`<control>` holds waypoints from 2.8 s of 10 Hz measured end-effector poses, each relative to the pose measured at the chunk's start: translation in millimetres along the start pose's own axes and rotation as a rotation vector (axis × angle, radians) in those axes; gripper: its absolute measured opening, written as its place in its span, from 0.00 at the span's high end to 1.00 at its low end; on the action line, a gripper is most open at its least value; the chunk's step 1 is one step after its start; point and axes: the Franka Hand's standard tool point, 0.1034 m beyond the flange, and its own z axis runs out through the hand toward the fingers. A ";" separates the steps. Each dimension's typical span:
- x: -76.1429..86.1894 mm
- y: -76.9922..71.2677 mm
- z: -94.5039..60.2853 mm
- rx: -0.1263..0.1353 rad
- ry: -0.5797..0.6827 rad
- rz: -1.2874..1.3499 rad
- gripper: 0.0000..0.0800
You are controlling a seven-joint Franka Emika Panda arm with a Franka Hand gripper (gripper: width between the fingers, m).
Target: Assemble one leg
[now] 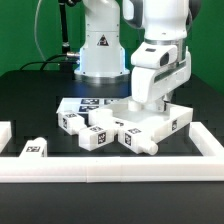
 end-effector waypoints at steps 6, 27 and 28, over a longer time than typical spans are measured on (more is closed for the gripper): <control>-12.0 34.0 -3.8 -0.018 -0.002 -0.268 0.92; 20.7 94.9 -7.3 -0.063 0.022 -0.617 0.92; 20.5 94.7 -6.8 -0.062 0.022 -0.617 0.79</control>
Offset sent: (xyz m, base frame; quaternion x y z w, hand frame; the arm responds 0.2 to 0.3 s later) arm 0.0167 -0.0339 0.0028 0.0026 -0.0007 -0.2116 0.9774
